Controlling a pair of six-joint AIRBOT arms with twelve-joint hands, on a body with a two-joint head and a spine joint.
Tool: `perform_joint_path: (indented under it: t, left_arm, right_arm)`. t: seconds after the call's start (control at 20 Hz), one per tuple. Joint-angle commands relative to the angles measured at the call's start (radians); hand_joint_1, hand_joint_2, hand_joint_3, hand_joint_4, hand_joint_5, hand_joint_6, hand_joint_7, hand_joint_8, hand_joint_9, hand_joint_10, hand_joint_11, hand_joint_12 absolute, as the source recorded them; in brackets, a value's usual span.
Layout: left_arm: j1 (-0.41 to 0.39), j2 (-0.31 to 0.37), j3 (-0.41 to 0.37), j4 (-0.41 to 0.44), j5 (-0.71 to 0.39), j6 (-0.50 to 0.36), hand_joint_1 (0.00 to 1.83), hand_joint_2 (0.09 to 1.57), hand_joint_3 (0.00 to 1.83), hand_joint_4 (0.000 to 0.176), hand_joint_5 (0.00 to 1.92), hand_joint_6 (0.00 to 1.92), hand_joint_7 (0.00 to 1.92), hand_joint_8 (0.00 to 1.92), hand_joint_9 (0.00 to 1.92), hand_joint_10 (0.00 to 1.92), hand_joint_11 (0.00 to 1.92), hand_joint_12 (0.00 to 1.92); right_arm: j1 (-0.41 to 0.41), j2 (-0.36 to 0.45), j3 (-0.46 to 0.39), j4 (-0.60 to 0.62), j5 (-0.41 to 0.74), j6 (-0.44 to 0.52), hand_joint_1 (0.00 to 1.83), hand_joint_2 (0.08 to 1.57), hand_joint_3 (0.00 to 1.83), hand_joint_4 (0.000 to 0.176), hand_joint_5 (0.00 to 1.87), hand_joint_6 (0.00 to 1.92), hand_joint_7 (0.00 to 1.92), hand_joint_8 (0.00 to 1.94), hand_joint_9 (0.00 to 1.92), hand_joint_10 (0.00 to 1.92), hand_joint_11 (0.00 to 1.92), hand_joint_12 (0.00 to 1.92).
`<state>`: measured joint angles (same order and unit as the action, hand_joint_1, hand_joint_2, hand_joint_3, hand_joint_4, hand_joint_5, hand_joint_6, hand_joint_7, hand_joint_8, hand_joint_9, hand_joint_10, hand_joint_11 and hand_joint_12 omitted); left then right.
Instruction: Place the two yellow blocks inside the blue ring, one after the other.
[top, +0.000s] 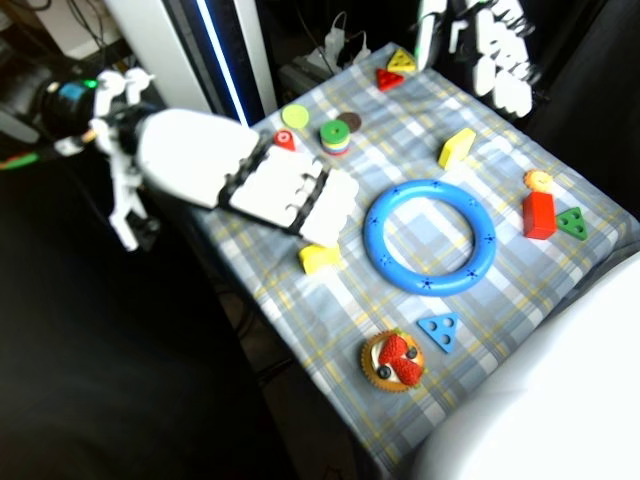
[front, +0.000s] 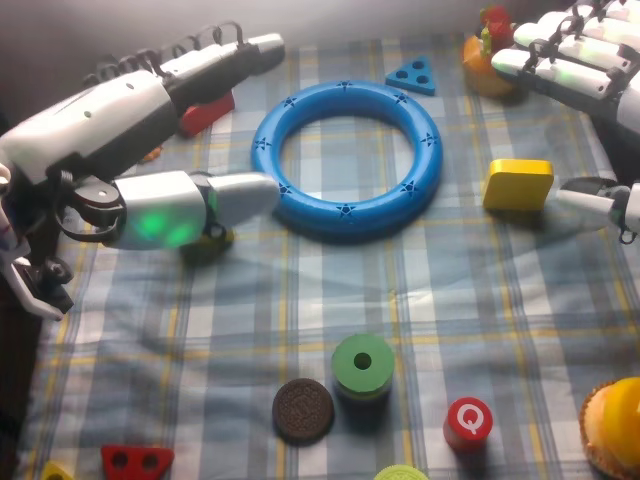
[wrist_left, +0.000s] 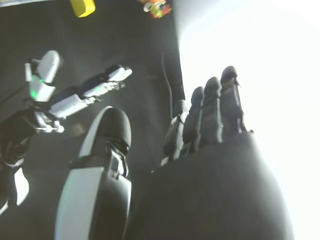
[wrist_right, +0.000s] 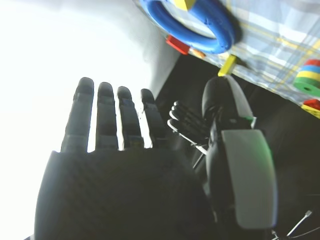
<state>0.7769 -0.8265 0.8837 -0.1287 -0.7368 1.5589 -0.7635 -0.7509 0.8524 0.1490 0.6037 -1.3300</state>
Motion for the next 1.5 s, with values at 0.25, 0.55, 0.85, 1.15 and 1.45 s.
perform_joint_path:
  t: [0.25,0.55,0.85,1.15,1.45]
  left_arm:
    - [-0.012,-0.007,0.004,-0.02,-0.114,0.009,0.52,1.25,0.0,0.004,0.1,0.0,0.02,0.0,0.02,0.01,0.0,0.63]
    - [-0.003,-0.018,0.025,-0.131,-0.044,0.128,0.92,1.06,0.0,0.0,0.13,0.01,0.1,0.01,0.08,0.02,0.0,0.56]
    - [-0.003,-0.063,0.068,-0.284,0.044,0.296,1.09,1.0,0.0,0.0,0.29,0.02,0.26,0.02,0.19,0.03,0.0,0.79]
    - [-0.01,-0.115,0.123,-0.437,0.102,0.458,1.08,1.1,0.0,0.0,0.5,0.02,0.49,0.01,0.37,0.05,0.0,1.27]
    - [-0.026,-0.155,0.164,-0.539,0.125,0.555,1.23,1.18,0.0,0.0,0.78,1.06,0.94,1.27,0.78,0.71,0.0,1.69]
  right_arm:
    - [0.008,-0.022,0.003,0.027,0.134,-0.002,0.46,1.31,0.0,0.0,0.0,0.0,0.0,0.0,0.0,0.01,0.0,0.33]
    - [-0.012,-0.024,0.002,0.062,0.181,0.001,0.52,1.29,0.0,0.0,0.0,0.0,0.0,0.0,0.03,0.02,0.0,0.39]
    - [-0.039,-0.007,-0.001,0.088,0.254,0.035,0.59,1.28,0.0,0.0,0.0,0.0,0.0,0.0,0.0,0.0,0.0,0.16]
    - [-0.053,0.006,-0.005,0.098,0.284,0.047,0.53,1.31,0.01,0.0,0.0,0.0,0.0,0.0,0.0,0.0,0.0,0.0]
    - [-0.057,0.006,-0.005,0.099,0.287,0.053,0.51,1.3,0.0,0.0,0.0,0.0,0.0,0.0,0.0,0.0,0.0,0.0]
